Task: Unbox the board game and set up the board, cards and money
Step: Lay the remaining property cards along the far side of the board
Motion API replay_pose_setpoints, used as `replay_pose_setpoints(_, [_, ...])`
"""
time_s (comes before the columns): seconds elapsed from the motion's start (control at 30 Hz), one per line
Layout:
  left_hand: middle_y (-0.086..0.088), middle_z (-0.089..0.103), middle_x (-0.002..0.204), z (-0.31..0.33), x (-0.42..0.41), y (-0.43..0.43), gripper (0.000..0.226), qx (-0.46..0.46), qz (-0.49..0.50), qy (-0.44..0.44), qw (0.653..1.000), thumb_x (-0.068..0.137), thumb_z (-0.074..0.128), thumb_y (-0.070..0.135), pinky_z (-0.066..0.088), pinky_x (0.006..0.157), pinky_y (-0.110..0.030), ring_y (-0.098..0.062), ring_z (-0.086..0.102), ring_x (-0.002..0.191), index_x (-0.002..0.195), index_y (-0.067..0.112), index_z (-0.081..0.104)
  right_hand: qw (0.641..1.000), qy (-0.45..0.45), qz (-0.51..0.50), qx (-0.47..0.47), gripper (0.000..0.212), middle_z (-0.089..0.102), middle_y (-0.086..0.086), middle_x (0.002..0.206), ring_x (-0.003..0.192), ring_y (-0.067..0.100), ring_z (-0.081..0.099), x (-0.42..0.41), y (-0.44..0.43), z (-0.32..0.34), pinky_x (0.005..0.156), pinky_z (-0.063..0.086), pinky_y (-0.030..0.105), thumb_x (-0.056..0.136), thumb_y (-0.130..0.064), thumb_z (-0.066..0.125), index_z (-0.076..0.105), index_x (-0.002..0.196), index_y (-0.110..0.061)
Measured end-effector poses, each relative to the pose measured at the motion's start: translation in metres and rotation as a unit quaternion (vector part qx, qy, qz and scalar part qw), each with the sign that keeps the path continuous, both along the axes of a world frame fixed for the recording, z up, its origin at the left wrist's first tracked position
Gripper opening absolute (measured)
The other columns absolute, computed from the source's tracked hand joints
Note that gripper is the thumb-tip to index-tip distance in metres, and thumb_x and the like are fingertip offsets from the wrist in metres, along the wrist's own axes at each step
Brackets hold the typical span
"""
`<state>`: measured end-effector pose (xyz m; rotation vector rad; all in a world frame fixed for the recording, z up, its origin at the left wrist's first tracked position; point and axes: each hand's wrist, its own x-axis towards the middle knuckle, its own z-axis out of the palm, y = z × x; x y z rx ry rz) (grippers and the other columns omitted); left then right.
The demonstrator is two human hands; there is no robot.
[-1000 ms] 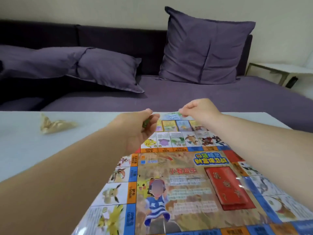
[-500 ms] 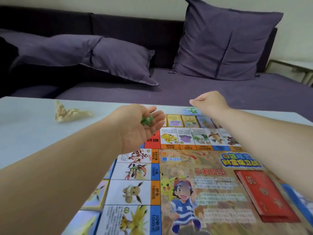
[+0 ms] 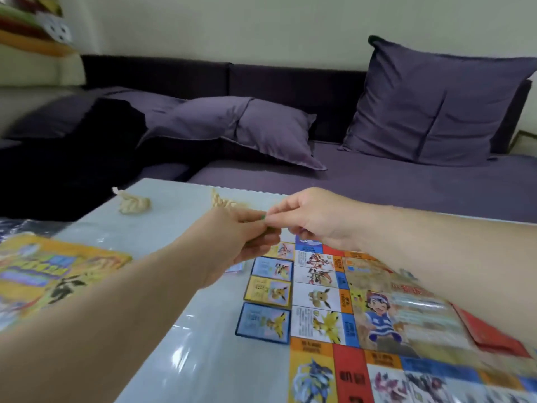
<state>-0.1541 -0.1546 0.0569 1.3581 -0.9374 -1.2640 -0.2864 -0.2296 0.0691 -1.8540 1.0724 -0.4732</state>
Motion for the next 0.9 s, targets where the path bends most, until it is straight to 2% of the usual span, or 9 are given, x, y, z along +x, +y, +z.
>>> replay_pose_setpoints(0.07, [-0.007, 0.073, 0.085, 0.005, 0.021, 0.013, 0.013, -0.001, 0.018, -0.017, 1.0, 0.094, 0.052, 0.006, 0.053, 0.055, -0.014, -0.006, 0.069, 0.065, 0.098, 0.01, 0.064, 0.998, -0.042, -0.011, 0.054, 0.005, 0.053, -0.006, 0.067, 0.063, 0.009, 0.037, 0.019, 0.005, 0.0, 0.055, 0.031, 0.02, 0.087, -0.017, 0.066, 0.066, 0.083, -0.016])
replay_pose_setpoints(0.13, [-0.009, 0.072, 0.086, 0.007, 0.041, 0.024, 0.015, -0.007, 0.051, -0.02, 0.998, 0.096, 0.048, 0.004, 0.053, 0.054, -0.014, -0.007, 0.07, 0.064, 0.093, 0.01, 0.062, 0.996, -0.057, -0.042, 0.055, 0.004, 0.057, -0.006, 0.07, 0.061, 0.009, 0.036, 0.032, 0.006, -0.004, 0.053, 0.03, 0.02, 0.088, -0.017, 0.065, 0.065, 0.084, -0.016])
replay_pose_setpoints(0.3, [-0.01, 0.066, 0.084, 0.011, 0.067, 0.04, 0.021, 0.001, 0.093, 0.045, 0.995, 0.098, 0.043, 0.004, 0.054, 0.052, -0.017, -0.013, 0.066, 0.068, 0.09, 0.004, 0.062, 0.992, 0.085, -0.045, -0.076, 0.009, 0.068, -0.006, 0.081, 0.065, 0.005, 0.052, 0.057, 0.007, -0.032, 0.055, 0.038, 0.019, 0.085, -0.025, 0.069, 0.069, 0.087, -0.016])
replay_pose_setpoints(0.43, [-0.012, 0.061, 0.081, 0.012, 0.071, 0.046, 0.02, 0.045, 0.119, 0.147, 0.981, 0.097, 0.041, 0.001, 0.056, 0.051, -0.023, -0.016, 0.062, 0.066, 0.096, -0.002, 0.061, 0.981, 0.141, -0.045, -0.124, 0.018, 0.069, 0.003, 0.091, 0.085, 0.019, 0.063, 0.067, 0.001, -0.05, 0.078, 0.049, 0.03, 0.087, -0.026, 0.066, 0.07, 0.089, -0.008])
replay_pose_setpoints(0.5, [-0.013, 0.061, 0.083, 0.011, 0.073, 0.051, 0.026, 0.061, 0.12, 0.175, 0.975, 0.096, 0.034, -0.004, 0.058, 0.054, -0.026, -0.018, 0.062, 0.069, 0.098, -0.003, 0.06, 0.976, 0.146, -0.063, -0.148, 0.02, 0.069, 0.004, 0.097, 0.091, 0.02, 0.062, 0.065, 0.001, -0.047, 0.08, 0.048, 0.031, 0.089, -0.027, 0.061, 0.069, 0.092, -0.009])
replay_pose_setpoints(0.6, [-0.015, 0.063, 0.089, 0.015, 0.07, 0.062, 0.035, 0.07, 0.129, 0.181, 0.972, 0.093, 0.026, -0.009, 0.057, 0.06, -0.03, -0.019, 0.064, 0.073, 0.099, -0.003, 0.059, 0.977, 0.118, -0.06, -0.167, 0.02, 0.066, -0.002, 0.096, 0.086, 0.012, 0.058, 0.057, 0.016, -0.025, 0.068, 0.044, 0.022, 0.091, -0.029, 0.06, 0.068, 0.094, -0.011])
replay_pose_setpoints(0.7, [-0.017, 0.065, 0.093, 0.019, 0.057, 0.074, 0.036, 0.072, 0.136, 0.185, 0.971, 0.092, 0.023, -0.01, 0.054, 0.064, -0.032, -0.023, 0.066, 0.079, 0.103, -0.005, 0.058, 0.975, 0.087, -0.011, -0.203, 0.013, 0.063, -0.01, 0.086, 0.066, -0.006, 0.054, 0.042, 0.054, 0.002, 0.053, 0.038, 0.005, 0.092, -0.028, 0.06, 0.068, 0.09, -0.018])
replay_pose_setpoints(0.8, [-0.019, 0.067, 0.098, 0.023, 0.033, 0.091, 0.038, 0.072, 0.094, 0.192, 0.974, 0.092, 0.023, -0.011, 0.055, 0.069, -0.034, -0.025, 0.068, 0.083, 0.111, -0.004, 0.055, 0.963, 0.064, 0.033, -0.26, 0.009, 0.062, -0.014, 0.086, 0.057, -0.018, 0.048, 0.02, 0.099, 0.023, 0.055, 0.035, 0.003, 0.09, -0.027, 0.062, 0.069, 0.094, -0.023])
replay_pose_setpoints(0.9, [-0.017, 0.069, 0.101, 0.031, 0.001, 0.108, 0.04, 0.078, 0.026, 0.185, 0.979, 0.093, 0.025, -0.008, 0.057, 0.073, -0.034, -0.021, 0.068, 0.073, 0.116, -0.004, 0.057, 0.957, 0.097, 0.059, -0.266, 0.022, 0.054, -0.013, 0.087, 0.062, -0.016, 0.046, -0.006, 0.136, 0.037, 0.058, 0.035, 0.007, 0.085, -0.029, 0.068, 0.07, 0.107, -0.027])
